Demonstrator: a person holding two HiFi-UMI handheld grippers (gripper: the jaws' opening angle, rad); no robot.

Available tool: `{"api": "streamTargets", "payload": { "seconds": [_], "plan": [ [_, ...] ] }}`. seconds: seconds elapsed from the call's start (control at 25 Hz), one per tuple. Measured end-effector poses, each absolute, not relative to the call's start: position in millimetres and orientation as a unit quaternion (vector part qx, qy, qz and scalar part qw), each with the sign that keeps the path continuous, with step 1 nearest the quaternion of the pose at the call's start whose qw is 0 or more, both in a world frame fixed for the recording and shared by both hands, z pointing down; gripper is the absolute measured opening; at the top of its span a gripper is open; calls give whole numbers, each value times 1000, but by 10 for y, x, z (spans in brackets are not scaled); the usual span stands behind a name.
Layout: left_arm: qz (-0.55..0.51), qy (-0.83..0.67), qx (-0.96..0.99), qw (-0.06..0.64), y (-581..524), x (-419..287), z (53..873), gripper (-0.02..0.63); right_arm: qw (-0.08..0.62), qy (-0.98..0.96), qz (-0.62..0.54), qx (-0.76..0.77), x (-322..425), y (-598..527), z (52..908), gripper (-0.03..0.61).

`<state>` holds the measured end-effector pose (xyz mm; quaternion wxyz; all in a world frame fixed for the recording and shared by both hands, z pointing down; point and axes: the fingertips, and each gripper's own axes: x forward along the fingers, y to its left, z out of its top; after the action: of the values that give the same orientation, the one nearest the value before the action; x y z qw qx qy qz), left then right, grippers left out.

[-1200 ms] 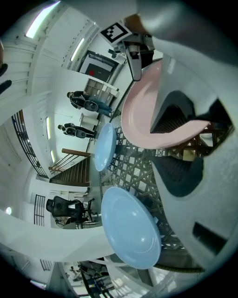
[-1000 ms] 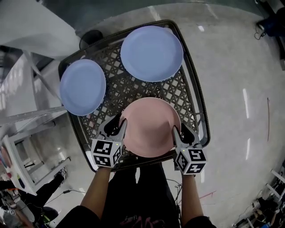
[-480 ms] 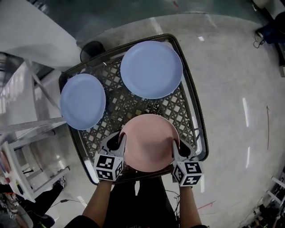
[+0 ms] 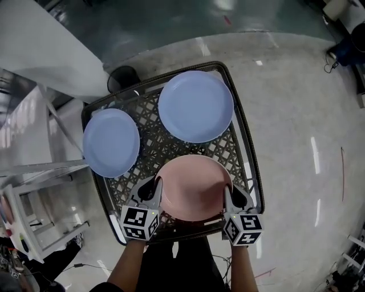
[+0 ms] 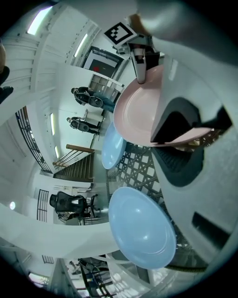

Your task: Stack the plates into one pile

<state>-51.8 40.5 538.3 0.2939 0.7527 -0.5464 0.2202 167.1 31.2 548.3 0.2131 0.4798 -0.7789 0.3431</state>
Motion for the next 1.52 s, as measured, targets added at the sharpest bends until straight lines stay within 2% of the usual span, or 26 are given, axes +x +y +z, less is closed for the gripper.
{"api": "streamTargets", "payload": {
  "seconds": [1.52],
  "plan": [
    [162,-591,767,191,-1604,-635,4468,32,142,-835,281,452,1550,-1670,4685,29]
  ]
}}
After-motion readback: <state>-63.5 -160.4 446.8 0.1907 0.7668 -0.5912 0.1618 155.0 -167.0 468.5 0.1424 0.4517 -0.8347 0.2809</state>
